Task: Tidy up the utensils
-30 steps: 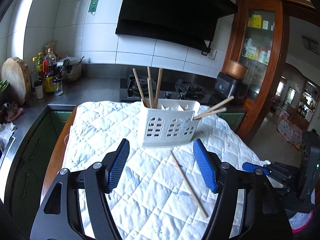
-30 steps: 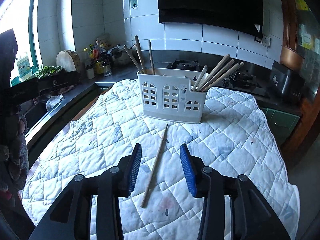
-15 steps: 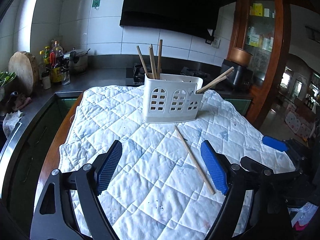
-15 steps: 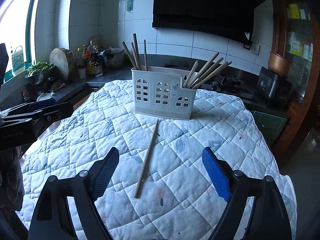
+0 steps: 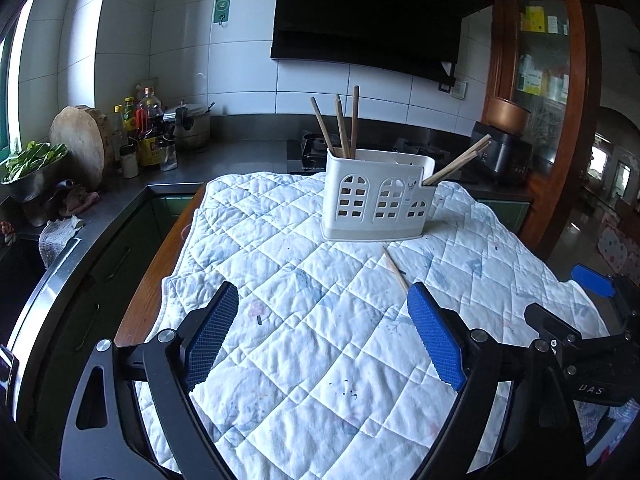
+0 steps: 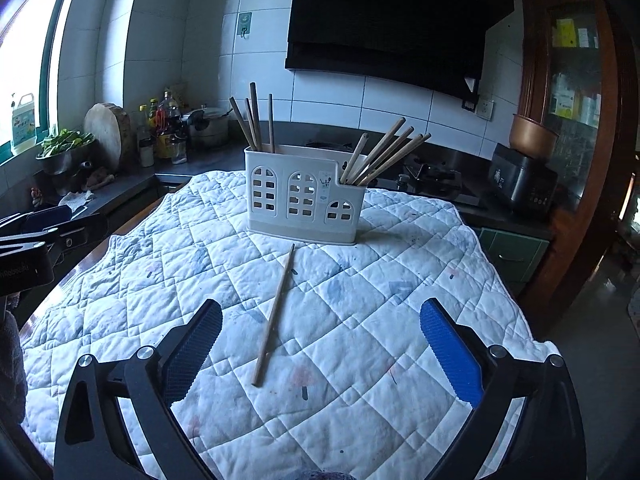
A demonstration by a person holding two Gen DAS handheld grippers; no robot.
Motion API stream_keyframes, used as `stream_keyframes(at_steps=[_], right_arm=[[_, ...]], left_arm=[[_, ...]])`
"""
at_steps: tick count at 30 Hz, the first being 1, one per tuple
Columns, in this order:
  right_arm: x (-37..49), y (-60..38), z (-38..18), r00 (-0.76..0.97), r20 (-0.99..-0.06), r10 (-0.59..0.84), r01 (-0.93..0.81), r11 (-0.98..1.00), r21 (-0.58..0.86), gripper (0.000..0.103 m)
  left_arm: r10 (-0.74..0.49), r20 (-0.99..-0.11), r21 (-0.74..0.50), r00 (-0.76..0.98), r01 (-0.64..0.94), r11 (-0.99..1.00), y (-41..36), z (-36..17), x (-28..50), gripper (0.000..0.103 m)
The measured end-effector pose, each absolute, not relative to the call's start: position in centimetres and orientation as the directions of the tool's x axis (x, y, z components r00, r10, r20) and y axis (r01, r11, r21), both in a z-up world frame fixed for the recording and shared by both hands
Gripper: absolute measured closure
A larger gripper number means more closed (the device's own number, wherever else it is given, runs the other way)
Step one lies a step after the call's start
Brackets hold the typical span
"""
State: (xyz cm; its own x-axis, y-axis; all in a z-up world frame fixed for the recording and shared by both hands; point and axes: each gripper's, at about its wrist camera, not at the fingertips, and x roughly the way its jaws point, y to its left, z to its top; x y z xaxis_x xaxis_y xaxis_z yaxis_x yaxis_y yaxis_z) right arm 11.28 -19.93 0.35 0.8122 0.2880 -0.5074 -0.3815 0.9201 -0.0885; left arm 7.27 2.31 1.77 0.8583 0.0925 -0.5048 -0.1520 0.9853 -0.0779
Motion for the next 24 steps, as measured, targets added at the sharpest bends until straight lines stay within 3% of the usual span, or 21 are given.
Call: stream_keyframes(at_steps=[24], right_arm=[[10.2,-21.5,-0.9,0.801,-0.526,0.287,-0.358,0.933,-0.035,0.007]], left_arm=[[0.113,-0.519,-0.028,0.847,-0.150,0.988,0.5,1.0,5.4,0.017]])
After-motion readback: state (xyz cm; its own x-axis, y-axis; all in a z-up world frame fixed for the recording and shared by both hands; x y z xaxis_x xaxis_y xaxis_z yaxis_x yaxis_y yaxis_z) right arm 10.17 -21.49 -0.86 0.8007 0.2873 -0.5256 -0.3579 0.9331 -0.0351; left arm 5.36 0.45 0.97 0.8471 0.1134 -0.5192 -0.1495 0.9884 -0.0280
